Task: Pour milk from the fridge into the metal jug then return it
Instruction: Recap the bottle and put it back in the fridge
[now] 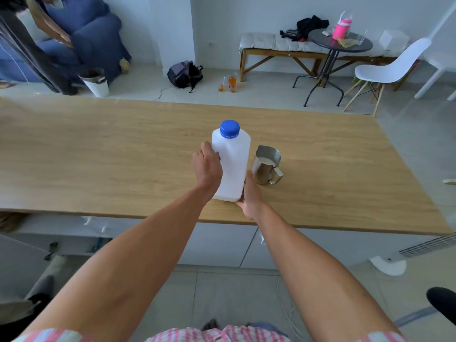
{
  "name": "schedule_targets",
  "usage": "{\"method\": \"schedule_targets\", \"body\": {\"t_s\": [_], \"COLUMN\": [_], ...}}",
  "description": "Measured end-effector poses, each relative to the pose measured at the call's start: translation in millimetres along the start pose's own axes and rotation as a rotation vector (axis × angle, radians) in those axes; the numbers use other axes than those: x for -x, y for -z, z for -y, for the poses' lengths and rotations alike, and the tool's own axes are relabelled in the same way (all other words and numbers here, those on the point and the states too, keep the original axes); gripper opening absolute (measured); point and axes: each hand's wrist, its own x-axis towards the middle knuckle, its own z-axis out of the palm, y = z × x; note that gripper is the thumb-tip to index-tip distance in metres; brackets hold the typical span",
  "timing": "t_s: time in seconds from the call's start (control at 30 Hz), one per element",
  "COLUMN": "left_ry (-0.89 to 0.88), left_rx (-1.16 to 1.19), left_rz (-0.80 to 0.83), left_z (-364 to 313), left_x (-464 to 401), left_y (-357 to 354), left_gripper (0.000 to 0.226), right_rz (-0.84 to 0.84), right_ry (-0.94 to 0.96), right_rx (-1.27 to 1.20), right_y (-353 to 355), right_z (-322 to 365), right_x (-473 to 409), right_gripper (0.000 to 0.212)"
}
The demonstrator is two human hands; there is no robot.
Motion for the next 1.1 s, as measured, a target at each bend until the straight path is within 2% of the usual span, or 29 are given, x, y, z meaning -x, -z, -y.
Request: {"method": "schedule_targets", "body": {"t_s": [0.1, 0.33, 0.5, 0.7, 0.93, 1.03, 1.1], "left_ry": [-0.018, -0.041, -0.098, -0.095, -0.077, -0.085, -0.097], "left_rx": [-0.001, 0.067, 0.036, 0.000, 0.027, 0.047, 0.054], "left_rz": [0.015, 0.024, 0.010, -0.202, -0.476, -0.581, -0.650], "left_z": [-3, -6, -5, -2, -4, -10, -12], "left_x": [4, 10, 17, 28, 52, 67, 81], "left_y": [1, -1, -1, 7, 50, 80, 104], "left_gripper": [0.045, 0.032, 0.036, 0.051, 0.063, 0.064, 0.064], "right_rz": [0.004, 0.064, 0.131, 0.283, 0.527, 0.595, 0.650], "right_ry": [0.018, 0.057, 0.089, 0.086, 0.050, -0.035, -0.005], "right_rx": [-0.008, 0.112, 0.226, 0.380, 0.460, 0.460, 0.525], "right_y": [-1, 7, 17, 15, -28, -57, -75], "right_z": [4, 9, 7, 6, -6, -21, -31], "right_x": [0, -6, -18, -31, -15, -2, 16], "right_gripper": [0.045, 0.040, 0.039, 0.054, 0.053, 0.058, 0.055]}}
